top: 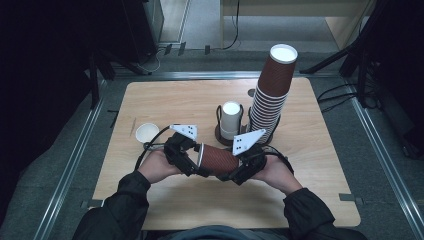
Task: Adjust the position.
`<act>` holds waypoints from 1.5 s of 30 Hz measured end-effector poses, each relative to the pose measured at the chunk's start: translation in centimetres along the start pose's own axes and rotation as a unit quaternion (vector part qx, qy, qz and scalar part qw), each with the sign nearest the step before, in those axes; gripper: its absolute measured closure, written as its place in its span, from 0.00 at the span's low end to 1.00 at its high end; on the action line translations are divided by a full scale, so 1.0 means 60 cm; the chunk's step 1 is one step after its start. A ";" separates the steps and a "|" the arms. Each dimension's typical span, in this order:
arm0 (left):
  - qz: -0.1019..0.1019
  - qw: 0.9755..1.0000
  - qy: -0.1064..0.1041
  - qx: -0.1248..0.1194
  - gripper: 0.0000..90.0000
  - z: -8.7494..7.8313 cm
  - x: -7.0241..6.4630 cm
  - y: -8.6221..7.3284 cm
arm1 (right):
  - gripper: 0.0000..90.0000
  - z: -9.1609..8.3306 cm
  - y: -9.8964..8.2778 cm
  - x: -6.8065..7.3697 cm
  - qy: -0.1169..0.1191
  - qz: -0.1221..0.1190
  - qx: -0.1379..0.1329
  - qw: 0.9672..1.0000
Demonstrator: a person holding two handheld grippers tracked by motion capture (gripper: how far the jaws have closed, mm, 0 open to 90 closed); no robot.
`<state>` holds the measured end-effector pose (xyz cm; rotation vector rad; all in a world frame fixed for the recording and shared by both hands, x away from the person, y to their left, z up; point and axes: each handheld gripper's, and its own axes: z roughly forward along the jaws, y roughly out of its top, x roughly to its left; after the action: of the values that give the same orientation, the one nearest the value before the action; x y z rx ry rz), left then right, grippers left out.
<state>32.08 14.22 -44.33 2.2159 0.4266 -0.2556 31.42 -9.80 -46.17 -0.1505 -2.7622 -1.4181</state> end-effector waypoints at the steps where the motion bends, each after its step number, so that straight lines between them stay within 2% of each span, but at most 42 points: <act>1: -0.002 1.000 0.000 0.000 0.11 -0.001 0.000 0.001 | 0.22 -0.001 0.000 0.000 0.002 0.004 -0.002 1.000; 3: -0.007 1.000 0.003 0.000 0.11 -0.003 0.000 0.001 | 0.19 -0.001 0.001 0.000 -0.006 0.007 0.005 1.000; 5: -0.001 1.000 0.011 -0.002 0.11 -0.006 -0.001 0.000 | 0.16 -0.001 -0.001 -0.001 -0.001 0.014 0.015 1.000; 8: -0.003 1.000 0.006 0.004 0.11 -0.011 0.000 0.000 | 0.16 -0.001 -0.003 -0.003 -0.001 0.023 0.024 0.999; 12: 0.001 1.000 0.022 0.012 0.11 -0.019 -0.002 -0.004 | 0.16 -0.004 -0.007 -0.007 -0.008 0.031 0.035 0.999; 14: 0.001 1.000 0.023 0.017 0.11 -0.022 -0.001 -0.005 | 0.16 -0.005 -0.009 -0.008 -0.006 0.039 0.043 0.998; 16: 0.000 0.999 0.026 0.023 0.11 -0.024 0.001 -0.007 | 0.16 -0.006 -0.012 -0.011 -0.013 0.036 0.047 0.998; 20: 0.009 0.998 0.048 0.028 0.11 -0.031 0.002 -0.009 | 0.16 -0.009 -0.016 -0.011 -0.017 0.042 0.061 0.997; 24: 0.008 0.998 0.053 0.044 0.11 -0.033 0.006 -0.010 | 0.16 -0.010 -0.019 -0.013 -0.023 0.046 0.068 0.996; 28: 0.012 0.996 0.063 0.069 0.11 -0.030 0.008 -0.010 | 0.16 -0.010 -0.021 -0.015 -0.027 0.049 0.073 0.996; 36: 0.024 0.989 0.076 0.127 0.11 -0.012 0.012 -0.007 | 0.16 -0.005 -0.023 -0.016 -0.032 0.046 0.079 0.995; 40: 0.026 0.986 0.091 0.141 0.11 -0.001 0.014 -0.007 | 0.16 -0.002 -0.023 -0.015 -0.032 0.047 0.084 0.995; 43: 0.020 0.985 0.092 0.142 0.11 0.003 0.016 -0.004 | 0.16 0.000 -0.021 -0.014 -0.033 0.044 0.085 0.995; 45: 0.020 0.984 0.094 0.150 0.11 0.007 0.018 -0.003 | 0.16 0.002 -0.021 -0.015 -0.033 0.041 0.084 0.995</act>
<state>33.00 14.24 -45.03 2.5535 0.4709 -0.0916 32.17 -10.47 -47.33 -0.3073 -2.8748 -1.1767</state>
